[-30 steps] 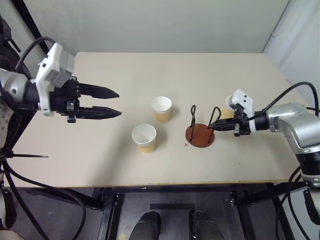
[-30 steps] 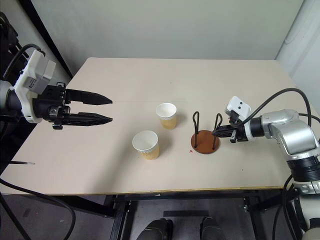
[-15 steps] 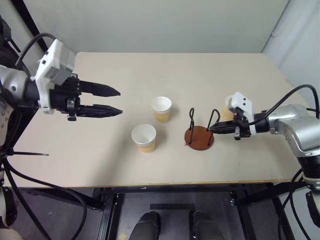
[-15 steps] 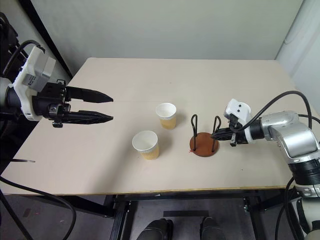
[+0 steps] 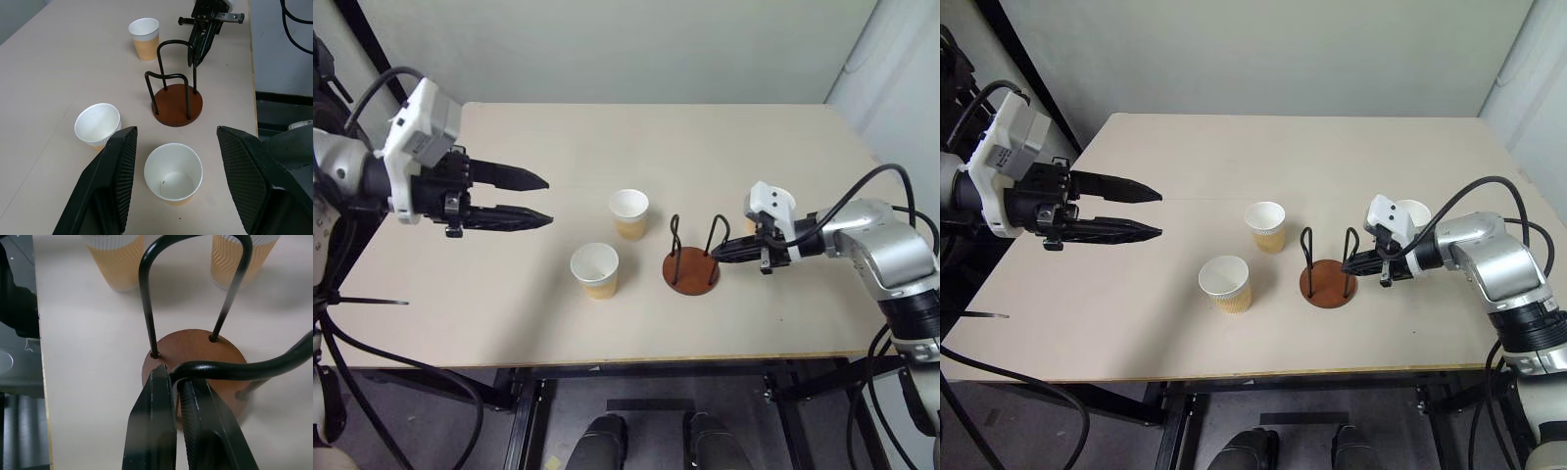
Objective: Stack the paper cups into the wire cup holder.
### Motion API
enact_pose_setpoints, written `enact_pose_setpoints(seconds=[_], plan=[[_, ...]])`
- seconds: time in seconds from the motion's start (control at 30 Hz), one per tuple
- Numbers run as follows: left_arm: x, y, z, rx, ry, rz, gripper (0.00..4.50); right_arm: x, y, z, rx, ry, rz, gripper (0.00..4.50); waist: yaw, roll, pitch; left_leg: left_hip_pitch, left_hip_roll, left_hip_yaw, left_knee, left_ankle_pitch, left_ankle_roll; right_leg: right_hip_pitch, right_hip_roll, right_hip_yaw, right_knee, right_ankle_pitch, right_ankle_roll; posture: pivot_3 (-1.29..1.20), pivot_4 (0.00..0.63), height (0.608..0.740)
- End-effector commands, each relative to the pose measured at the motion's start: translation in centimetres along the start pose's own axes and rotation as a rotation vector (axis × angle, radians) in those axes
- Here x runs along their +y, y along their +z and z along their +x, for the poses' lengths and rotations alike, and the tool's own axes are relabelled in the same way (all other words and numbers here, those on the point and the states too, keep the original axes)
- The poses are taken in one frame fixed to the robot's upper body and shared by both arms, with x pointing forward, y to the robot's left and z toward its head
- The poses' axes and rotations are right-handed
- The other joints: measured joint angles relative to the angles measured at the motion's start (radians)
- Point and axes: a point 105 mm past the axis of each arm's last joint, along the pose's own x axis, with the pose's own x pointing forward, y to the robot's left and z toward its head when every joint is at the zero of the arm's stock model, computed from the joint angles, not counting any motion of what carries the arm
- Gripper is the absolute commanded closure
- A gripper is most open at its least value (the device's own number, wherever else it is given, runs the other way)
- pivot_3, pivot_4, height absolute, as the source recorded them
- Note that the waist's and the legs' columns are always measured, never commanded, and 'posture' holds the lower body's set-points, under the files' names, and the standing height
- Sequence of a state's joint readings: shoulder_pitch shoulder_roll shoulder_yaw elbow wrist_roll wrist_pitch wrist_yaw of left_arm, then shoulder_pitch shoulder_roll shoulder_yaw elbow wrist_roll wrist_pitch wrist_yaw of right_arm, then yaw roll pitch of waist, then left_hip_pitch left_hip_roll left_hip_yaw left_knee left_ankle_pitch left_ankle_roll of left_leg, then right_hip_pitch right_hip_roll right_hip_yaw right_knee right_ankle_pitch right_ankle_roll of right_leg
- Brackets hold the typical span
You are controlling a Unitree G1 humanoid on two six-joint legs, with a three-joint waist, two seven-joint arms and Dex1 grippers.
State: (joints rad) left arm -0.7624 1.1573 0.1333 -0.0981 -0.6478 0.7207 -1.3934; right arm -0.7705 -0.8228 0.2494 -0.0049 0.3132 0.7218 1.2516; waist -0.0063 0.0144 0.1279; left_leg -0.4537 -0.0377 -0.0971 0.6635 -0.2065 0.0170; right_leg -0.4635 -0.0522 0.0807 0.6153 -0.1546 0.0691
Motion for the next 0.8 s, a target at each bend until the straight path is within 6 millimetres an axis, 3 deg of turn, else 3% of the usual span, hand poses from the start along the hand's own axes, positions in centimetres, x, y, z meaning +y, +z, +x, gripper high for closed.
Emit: enact_pose_setpoints(seconds=[0.03,0.47,0.67,0.8], plan=[[-0.1,1.2,-0.4,-0.01,0.007,0.045,1.72,-0.1,0.6,0.1,0.001,0.006,-0.033,4.42,0.0,0.0,0.0,0.0,0.0,0.0,0.0,0.0,0.0,0.0,0.0,0.0,0.0,0.0,0.0,0.0,0.15,0.74],[0.0,1.2,-0.2,-0.016,0.003,0.047,1.72,0.3,0.9,1.0,0.006,0.039,-0.055,4.42,-0.002,0.0,0.0,0.0,0.0,0.0,0.0,0.0,0.0,0.0,0.0,0.0,0.0,0.0,-0.001,0.0,0.15,0.74],[0.0,1.2,-0.1,-0.019,-0.002,0.047,1.72,-0.4,0.0,1.0,0.062,-0.003,-0.055,4.42,-0.003,0.0,0.0,0.001,0.0,0.0,0.0,0.0,0.0,0.0,0.0,0.0,0.001,0.0,-0.001,0.0,0.15,0.74],[0.0,1.2,0.0,-0.021,-0.004,0.047,1.72,-0.5,-0.5,0.1,0.087,-0.011,-0.041,3.4,-0.002,0.0,0.0,0.0,0.0,0.0,0.0,0.0,0.0,0.0,0.0,0.0,0.0,0.0,-0.001,0.0,0.15,0.74]])
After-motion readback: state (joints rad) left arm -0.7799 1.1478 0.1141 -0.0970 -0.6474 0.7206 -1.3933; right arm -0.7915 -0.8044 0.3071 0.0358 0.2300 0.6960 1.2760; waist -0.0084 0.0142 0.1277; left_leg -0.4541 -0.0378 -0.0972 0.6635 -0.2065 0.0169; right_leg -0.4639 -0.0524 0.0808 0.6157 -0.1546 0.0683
